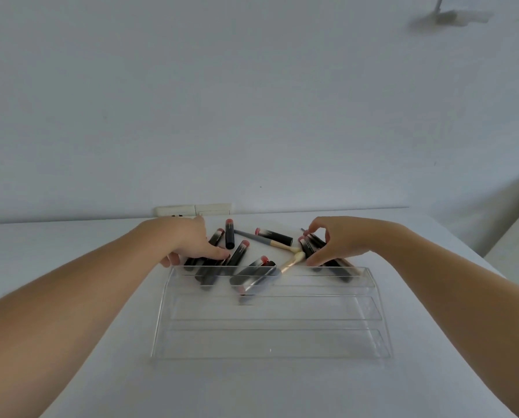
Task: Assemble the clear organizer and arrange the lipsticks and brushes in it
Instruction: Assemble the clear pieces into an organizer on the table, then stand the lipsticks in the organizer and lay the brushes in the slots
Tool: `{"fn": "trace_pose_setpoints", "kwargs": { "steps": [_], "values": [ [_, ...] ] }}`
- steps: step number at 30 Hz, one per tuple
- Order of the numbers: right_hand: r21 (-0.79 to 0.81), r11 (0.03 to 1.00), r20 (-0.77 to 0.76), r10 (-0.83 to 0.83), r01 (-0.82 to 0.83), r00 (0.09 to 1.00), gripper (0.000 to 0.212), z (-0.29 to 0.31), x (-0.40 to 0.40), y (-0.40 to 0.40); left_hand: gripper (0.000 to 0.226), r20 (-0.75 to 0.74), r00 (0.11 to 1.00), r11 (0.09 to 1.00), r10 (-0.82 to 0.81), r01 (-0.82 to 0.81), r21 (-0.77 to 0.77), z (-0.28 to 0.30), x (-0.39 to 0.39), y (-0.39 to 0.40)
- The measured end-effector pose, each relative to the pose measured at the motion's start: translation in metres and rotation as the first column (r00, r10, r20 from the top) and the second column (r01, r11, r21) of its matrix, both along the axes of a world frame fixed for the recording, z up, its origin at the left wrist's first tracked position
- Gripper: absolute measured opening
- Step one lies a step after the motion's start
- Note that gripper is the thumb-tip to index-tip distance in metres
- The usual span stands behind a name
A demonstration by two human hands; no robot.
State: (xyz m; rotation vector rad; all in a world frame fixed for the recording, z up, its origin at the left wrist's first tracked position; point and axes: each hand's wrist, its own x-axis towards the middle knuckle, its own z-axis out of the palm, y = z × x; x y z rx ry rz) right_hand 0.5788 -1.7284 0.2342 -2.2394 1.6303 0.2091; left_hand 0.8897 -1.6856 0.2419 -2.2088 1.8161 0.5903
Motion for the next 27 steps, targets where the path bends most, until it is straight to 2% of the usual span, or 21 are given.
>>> {"fn": "trace_pose_setpoints", "kwargs": {
  "steps": [3,5,10,18,21,27],
  "values": [
    [-0.020,1.000,0.024,-0.001,0.002,1.000,0.084,-0.007,0.000,-0.005,0.078,-0.043,0.999,1.000,-0.003,0.002,-0.018,-0.006,0.005,-0.002],
    [-0.018,1.000,0.050,-0.001,0.001,0.999,0.082,-0.011,0.000,-0.008,0.074,-0.062,0.998,0.999,-0.019,0.016,-0.043,-0.010,0.009,-0.002],
    [-0.032,0.999,0.082,0.019,-0.017,0.996,0.064,-0.021,0.002,-0.010,0.077,-0.094,0.994,0.996,-0.054,0.047,-0.079,-0.014,0.010,-0.001],
    [-0.146,0.986,0.112,0.097,-0.080,0.989,0.048,-0.035,-0.005,-0.008,0.085,-0.010,0.988,0.981,-0.156,0.154,-0.119,-0.024,0.015,-0.002],
    [-0.218,0.970,0.098,0.128,-0.104,0.987,0.042,-0.042,-0.007,-0.009,0.076,0.035,0.976,0.966,-0.216,0.219,-0.140,-0.033,0.024,-0.006],
    [-0.288,0.941,-0.033,0.176,-0.178,0.984,0.046,-0.048,-0.004,-0.010,0.043,0.068,0.945,0.920,-0.319,0.326,-0.216,-0.040,0.035,-0.010]
  ]
}}
